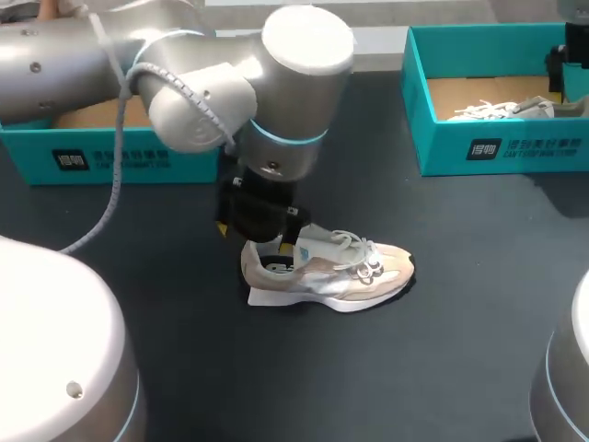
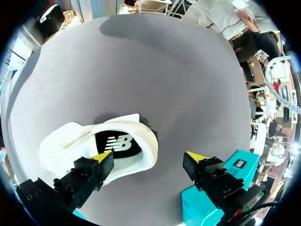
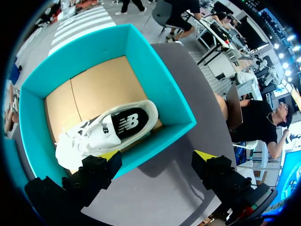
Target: Take the shoe out of the shoebox, open the shoe tongue, remove and reinsert the insole, then place the shoe into the shoebox
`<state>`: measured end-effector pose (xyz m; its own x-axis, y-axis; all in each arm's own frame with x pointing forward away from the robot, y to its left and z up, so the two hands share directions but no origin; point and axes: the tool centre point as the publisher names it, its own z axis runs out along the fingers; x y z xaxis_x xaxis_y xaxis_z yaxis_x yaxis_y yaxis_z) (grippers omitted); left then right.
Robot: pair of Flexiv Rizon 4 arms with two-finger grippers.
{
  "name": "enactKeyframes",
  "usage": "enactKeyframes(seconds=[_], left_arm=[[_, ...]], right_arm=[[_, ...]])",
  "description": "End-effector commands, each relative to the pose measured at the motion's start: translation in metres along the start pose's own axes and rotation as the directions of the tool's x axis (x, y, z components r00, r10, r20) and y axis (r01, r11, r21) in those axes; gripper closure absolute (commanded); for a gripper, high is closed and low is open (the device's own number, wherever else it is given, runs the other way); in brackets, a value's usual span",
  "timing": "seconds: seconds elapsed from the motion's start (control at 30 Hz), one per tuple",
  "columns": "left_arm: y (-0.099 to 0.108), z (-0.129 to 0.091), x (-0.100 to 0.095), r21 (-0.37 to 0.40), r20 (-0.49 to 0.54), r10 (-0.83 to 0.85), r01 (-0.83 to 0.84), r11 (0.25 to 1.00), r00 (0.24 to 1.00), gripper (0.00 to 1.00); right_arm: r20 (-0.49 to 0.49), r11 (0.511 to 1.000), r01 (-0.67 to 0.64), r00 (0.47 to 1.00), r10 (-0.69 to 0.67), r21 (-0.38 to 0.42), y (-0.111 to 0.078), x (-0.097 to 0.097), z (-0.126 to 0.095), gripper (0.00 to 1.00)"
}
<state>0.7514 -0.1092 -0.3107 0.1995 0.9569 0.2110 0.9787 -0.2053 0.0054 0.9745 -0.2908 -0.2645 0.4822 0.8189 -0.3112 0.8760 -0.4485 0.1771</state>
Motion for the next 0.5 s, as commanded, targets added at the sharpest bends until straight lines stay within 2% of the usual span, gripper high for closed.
enactKeyframes(seconds=[0.03, 0.1, 0.5], left_arm=[[-0.0061, -0.0307, 0.0358, 0.011, 0.135, -0.018, 0.016, 1.000, 0.991, 0.00], [-0.0068, -0.0402, 0.0444, -0.018, 0.129, -0.022, 0.025, 1.000, 0.991, 0.00], [-0.0068, -0.0402, 0.0444, -0.018, 0.129, -0.022, 0.025, 1.000, 0.991, 0.00]], right_arm=[[-0.002, 1.000, -0.001, 1.000, 0.001, -0.002, -0.0008, -0.0005, 0.0001, 0.00], [-0.002, 1.000, -0.001, 1.000, 0.001, -0.002, -0.0008, -0.0005, 0.0001, 0.00], [-0.002, 1.000, -0.001, 1.000, 0.001, -0.002, -0.0008, -0.0005, 0.0001, 0.00]])
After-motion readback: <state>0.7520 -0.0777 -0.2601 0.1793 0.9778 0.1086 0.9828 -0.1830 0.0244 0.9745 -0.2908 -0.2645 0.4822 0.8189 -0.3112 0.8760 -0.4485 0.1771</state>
